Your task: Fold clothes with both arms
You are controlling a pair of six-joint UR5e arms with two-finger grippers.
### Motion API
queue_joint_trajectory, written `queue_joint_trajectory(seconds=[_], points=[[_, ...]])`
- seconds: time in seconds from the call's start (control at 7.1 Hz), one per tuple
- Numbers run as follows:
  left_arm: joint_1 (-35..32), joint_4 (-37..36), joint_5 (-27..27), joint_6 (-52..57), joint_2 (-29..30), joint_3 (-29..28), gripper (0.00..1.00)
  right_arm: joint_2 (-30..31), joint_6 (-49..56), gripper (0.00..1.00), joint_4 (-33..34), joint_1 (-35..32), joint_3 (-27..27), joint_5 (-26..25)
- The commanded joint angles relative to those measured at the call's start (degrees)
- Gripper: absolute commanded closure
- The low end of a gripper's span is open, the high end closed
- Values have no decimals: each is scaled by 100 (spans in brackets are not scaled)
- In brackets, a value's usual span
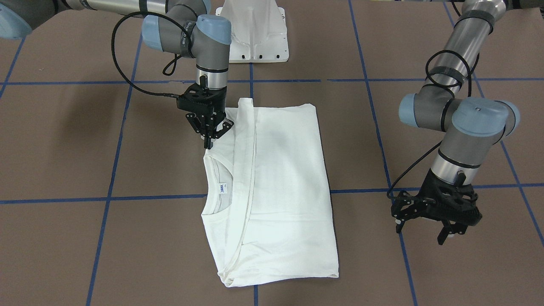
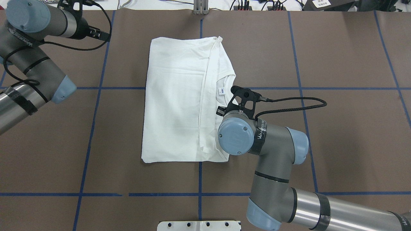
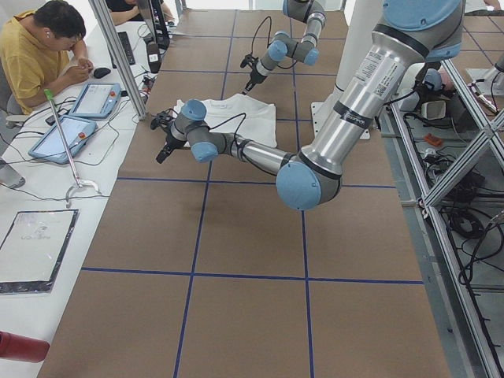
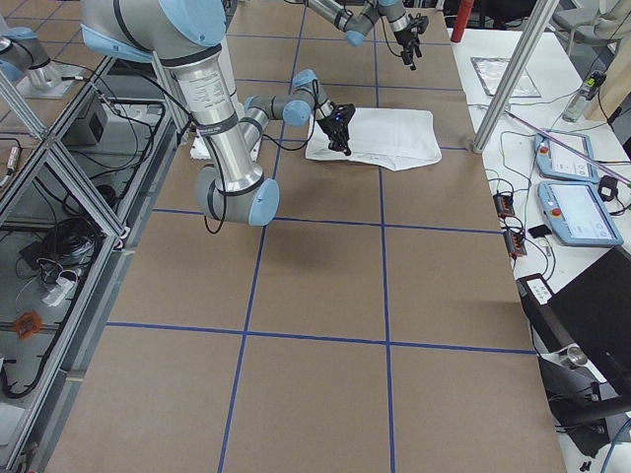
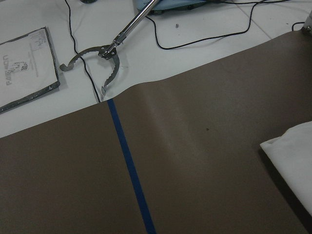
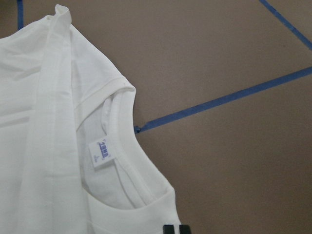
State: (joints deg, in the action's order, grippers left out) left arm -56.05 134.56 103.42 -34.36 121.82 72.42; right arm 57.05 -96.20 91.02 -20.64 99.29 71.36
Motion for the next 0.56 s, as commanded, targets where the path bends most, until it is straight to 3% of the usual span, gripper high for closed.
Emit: queue_joint_trajectory(seconds=[0.0, 0.28, 0.42], points=[[6, -9, 12, -1, 0, 61, 0, 35, 83, 0, 30, -1, 117, 44], [-3, -9, 12, -1, 0, 70, 0, -585, 435, 0, 56, -308, -284, 492], [6, -9, 3, -1, 0, 96, 0, -1372, 453, 0, 265, -335, -1157, 501]])
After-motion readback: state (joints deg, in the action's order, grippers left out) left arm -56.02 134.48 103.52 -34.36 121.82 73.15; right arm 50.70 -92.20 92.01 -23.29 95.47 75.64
